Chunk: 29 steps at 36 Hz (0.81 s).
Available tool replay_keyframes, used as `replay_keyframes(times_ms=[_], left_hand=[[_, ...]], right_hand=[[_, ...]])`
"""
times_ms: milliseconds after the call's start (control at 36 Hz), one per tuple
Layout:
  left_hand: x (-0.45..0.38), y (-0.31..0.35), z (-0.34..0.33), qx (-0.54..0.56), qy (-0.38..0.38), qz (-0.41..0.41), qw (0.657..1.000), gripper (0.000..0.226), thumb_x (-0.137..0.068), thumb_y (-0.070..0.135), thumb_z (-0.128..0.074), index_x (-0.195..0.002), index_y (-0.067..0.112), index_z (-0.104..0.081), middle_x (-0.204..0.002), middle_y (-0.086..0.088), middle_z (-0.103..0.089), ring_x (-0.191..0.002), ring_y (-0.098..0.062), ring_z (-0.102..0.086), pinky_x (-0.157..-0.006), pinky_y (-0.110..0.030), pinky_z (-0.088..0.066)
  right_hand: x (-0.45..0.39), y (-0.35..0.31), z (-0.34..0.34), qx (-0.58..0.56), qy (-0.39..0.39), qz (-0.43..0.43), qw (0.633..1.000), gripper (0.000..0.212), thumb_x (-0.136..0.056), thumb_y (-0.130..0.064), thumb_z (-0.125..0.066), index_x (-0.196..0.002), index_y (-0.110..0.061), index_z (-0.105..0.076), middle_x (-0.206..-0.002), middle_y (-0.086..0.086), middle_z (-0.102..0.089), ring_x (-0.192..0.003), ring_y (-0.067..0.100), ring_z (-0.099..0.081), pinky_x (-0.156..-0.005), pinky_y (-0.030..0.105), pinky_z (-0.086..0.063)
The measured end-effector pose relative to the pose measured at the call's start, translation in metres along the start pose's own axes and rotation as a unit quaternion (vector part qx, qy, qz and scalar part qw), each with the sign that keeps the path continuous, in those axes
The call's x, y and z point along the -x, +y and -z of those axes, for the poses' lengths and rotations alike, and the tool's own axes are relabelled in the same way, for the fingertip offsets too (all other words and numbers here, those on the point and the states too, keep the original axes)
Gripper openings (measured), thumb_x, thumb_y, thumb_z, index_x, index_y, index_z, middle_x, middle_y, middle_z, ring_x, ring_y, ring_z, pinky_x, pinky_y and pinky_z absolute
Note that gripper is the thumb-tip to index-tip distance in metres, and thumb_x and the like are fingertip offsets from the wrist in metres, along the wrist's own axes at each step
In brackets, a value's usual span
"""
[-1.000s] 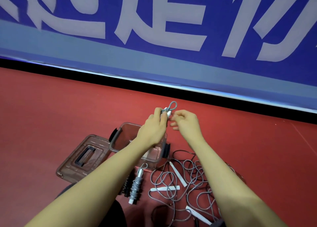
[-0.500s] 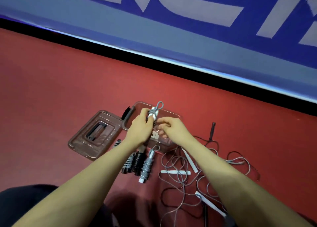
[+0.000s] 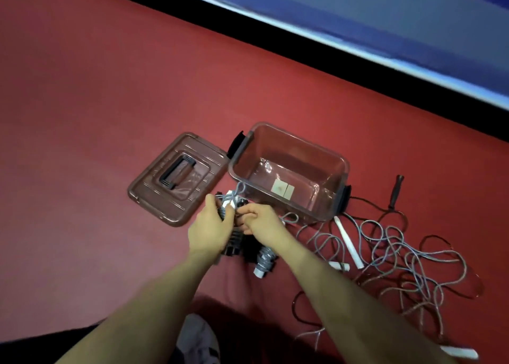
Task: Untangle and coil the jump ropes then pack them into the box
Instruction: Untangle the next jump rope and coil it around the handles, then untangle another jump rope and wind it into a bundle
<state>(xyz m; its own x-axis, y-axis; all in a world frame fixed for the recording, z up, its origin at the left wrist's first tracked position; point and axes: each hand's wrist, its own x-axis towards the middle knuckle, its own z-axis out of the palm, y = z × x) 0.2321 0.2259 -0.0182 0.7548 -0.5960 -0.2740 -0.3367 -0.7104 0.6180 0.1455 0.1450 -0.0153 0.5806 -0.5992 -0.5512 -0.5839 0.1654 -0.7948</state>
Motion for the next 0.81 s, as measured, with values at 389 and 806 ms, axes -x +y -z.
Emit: replay_keyframes(times_ms=[389,806], left_hand=[[-0.052,-0.037,-0.046,0.0,-0.046,0.042,0.998,0.027,-0.096,0.044,-0.04,-0.096,0.017,-0.04,-0.102,-0.008,-0.06,-0.095,-0.032,-0.057,-0.077,-0.043,-0.047],[-0.045,-0.026,-0.047,-0.075,0.0,-0.025,0.997,0.026,-0.095,0.025,-0.046,-0.107,0.003,-0.053,-0.113,-0.013,-0.049,-0.106,-0.03,-0.046,-0.086,-0.042,-0.04]], right_hand=[[-0.063,0.035,-0.03,0.072,0.003,0.0,0.997,0.026,-0.09,0.006,-0.037,-0.08,-0.002,-0.06,-0.066,0.008,-0.056,-0.063,0.012,-0.044,-0.059,0.025,-0.038],[-0.053,0.05,-0.016,0.124,0.046,0.024,0.991,0.03,-0.094,0.0,-0.042,-0.114,-0.003,-0.064,-0.116,0.012,-0.058,-0.105,0.022,-0.056,-0.08,0.011,-0.033]])
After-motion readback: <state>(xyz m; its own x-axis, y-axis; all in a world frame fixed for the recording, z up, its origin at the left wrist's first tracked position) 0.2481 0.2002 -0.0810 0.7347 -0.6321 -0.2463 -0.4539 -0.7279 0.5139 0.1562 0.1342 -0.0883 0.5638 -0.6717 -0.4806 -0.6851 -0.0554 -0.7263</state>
